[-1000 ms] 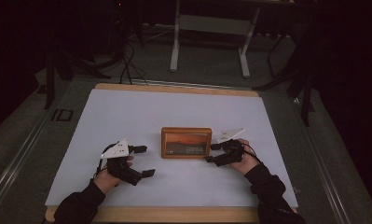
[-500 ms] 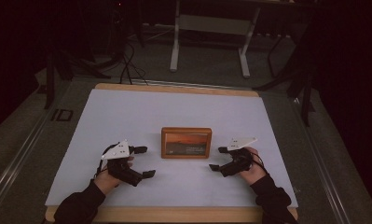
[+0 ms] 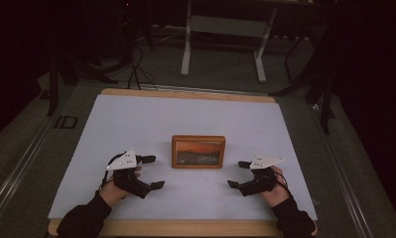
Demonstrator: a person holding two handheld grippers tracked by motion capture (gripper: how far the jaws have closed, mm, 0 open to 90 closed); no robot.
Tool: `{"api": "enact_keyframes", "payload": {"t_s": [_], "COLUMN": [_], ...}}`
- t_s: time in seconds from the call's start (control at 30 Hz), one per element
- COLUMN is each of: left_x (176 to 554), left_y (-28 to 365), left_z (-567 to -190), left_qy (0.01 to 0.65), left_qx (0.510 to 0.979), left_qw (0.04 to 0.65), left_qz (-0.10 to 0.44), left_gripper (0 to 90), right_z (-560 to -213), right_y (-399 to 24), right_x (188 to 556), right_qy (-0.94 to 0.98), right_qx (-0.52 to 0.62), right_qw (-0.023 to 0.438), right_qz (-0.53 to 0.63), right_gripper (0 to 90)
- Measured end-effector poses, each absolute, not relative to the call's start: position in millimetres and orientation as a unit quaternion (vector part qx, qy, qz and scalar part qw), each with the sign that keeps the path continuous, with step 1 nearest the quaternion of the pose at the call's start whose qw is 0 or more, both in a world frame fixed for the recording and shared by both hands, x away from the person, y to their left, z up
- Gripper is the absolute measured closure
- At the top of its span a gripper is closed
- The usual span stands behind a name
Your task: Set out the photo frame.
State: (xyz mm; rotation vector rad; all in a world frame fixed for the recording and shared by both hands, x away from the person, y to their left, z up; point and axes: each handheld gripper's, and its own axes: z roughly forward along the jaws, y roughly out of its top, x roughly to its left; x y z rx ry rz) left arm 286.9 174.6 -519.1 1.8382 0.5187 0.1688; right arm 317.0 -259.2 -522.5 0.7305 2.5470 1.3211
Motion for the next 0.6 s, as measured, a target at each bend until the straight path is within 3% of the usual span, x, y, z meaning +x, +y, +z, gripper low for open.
{"api": "enact_keyframes", "payload": {"t_s": [0.6], "left_x": [285.6], "left_y": [173.8], "left_z": [-522.3], "left_qy": [0.219], "left_qx": [0.788], "left_qw": [0.571], "left_qz": [0.076], "left_gripper": [2.8], "right_z": [-531.4], "right_y": [-265.5], "right_x": [306.5], "right_qy": [0.864], "right_qx": [0.242], "right_qw": [0.109], "right_qz": [0.428], "right_gripper": [13.2]}}
